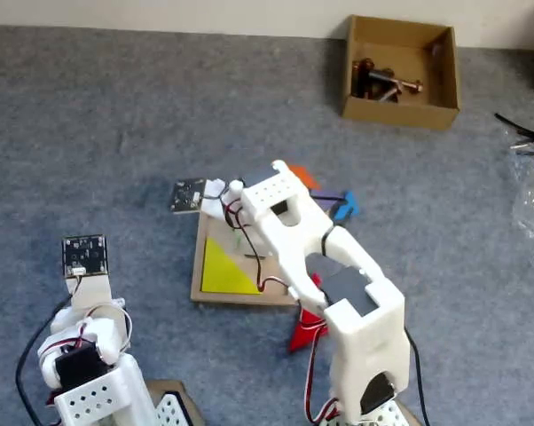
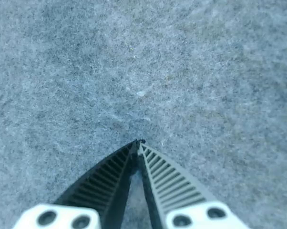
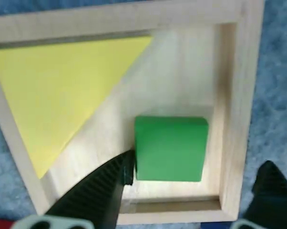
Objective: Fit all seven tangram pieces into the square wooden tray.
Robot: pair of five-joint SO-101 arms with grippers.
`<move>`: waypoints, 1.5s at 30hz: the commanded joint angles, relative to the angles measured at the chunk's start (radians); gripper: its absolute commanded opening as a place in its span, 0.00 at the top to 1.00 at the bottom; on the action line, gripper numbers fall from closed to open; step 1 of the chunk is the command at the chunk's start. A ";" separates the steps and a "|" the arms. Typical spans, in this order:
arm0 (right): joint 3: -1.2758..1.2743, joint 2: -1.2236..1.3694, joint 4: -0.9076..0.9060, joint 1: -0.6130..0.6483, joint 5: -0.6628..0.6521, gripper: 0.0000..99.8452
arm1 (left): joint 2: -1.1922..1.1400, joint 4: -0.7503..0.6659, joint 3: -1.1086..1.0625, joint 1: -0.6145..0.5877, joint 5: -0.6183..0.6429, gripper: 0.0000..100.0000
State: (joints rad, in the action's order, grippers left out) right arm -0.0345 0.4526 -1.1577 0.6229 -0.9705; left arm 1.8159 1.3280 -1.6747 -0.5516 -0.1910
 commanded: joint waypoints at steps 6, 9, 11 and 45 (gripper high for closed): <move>0.081 0.012 0.001 0.035 0.101 0.69 | 0.005 0.009 -0.021 0.018 0.009 0.99; 0.094 0.012 0.001 0.051 0.101 0.69 | 0.005 0.009 -0.021 0.018 0.009 0.99; 0.093 0.013 0.001 0.062 0.101 0.69 | 0.005 0.009 -0.021 0.018 0.009 0.99; 0.150 0.008 -0.085 -0.088 0.152 0.69 | 0.005 0.009 -0.021 0.018 0.009 0.99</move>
State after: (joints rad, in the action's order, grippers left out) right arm 0.0422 0.4695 -1.1853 0.5877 -0.8278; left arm 1.8159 1.3280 -1.6747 -0.5516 -0.1910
